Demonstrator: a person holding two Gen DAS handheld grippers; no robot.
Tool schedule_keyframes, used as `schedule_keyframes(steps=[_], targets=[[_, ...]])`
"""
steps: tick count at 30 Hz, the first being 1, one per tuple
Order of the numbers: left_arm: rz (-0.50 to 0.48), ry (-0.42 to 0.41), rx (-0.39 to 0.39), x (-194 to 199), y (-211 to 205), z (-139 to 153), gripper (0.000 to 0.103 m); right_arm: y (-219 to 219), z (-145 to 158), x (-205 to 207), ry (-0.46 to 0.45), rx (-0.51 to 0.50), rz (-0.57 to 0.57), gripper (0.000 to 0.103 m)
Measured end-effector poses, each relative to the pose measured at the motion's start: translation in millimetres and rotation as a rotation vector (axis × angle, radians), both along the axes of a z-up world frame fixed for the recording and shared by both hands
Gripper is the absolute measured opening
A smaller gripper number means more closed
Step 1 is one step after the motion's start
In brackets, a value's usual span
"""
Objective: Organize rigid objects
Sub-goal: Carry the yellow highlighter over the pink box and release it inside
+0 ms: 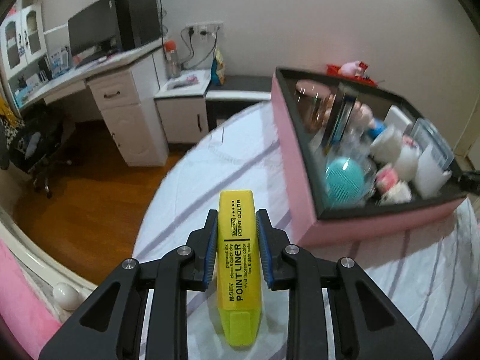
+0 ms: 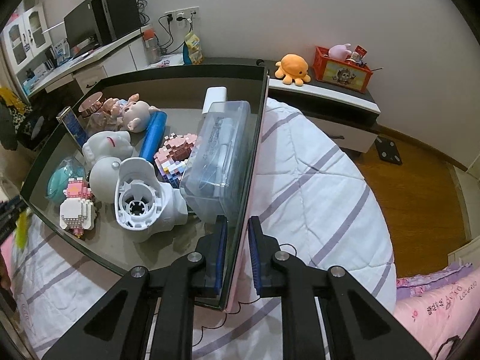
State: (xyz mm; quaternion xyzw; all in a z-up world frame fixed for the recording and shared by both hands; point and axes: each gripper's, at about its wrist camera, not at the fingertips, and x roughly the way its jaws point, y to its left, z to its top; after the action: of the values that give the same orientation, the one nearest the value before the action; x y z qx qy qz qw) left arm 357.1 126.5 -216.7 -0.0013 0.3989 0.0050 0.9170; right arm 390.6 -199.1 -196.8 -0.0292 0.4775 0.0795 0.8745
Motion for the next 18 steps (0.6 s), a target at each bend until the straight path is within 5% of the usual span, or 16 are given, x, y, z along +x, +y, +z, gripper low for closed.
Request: schedule_keyframes(steps=[10, 18], targets=[[-0.062, -0.131, 0.002, -20, -20, 62, 0.025, -2, -1, 1, 0.001, 0.003, 0.007, 0.014], [-0.16, -0.181, -0.03, 4, -68, 96, 0.025, -2, -1, 1, -0.001, 0.006, 0.006, 0.014]])
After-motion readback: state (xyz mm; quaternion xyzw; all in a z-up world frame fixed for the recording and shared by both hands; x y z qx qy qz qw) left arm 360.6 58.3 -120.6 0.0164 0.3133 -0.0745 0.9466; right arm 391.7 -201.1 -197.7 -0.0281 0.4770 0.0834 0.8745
